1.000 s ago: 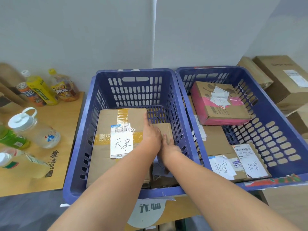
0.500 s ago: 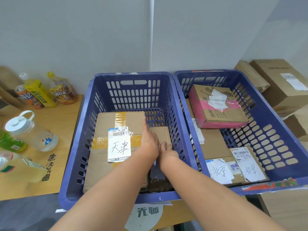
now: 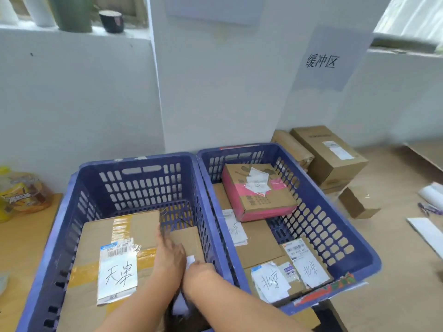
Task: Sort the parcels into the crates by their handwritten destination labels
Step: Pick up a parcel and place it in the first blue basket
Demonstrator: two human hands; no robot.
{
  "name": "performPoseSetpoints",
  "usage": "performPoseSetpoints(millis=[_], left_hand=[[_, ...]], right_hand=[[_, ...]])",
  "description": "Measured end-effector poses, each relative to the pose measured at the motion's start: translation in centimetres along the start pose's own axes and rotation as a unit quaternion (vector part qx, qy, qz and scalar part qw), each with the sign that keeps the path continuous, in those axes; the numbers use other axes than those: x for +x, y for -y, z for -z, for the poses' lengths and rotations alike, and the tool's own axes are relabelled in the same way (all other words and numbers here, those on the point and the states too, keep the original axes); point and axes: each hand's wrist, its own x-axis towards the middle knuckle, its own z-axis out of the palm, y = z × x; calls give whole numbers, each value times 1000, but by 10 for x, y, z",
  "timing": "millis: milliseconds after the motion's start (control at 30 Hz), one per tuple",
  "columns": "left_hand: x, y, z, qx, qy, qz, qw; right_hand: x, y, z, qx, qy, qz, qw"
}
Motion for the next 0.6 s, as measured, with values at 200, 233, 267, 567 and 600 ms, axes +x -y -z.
performPoseSetpoints(millis=[200, 233, 267, 567, 600], left_hand=[[-24, 40, 54, -201, -30, 26, 979], [-30, 49, 70, -224, -53, 39, 972], [-35, 56, 85, -244, -85, 54, 964], [-61, 0, 225, -441, -311, 3, 842], [-62, -17, 241, -456, -320, -20, 830]], right_hand=[[-94, -35, 42, 125, -131, 160, 970], [-111, -46, 47, 165, -170, 166, 957], [-127, -61, 49, 219, -209, 170, 938], [-219, -275, -9, 622, -419, 69, 658], [-219, -305, -22, 638, -440, 31, 631]])
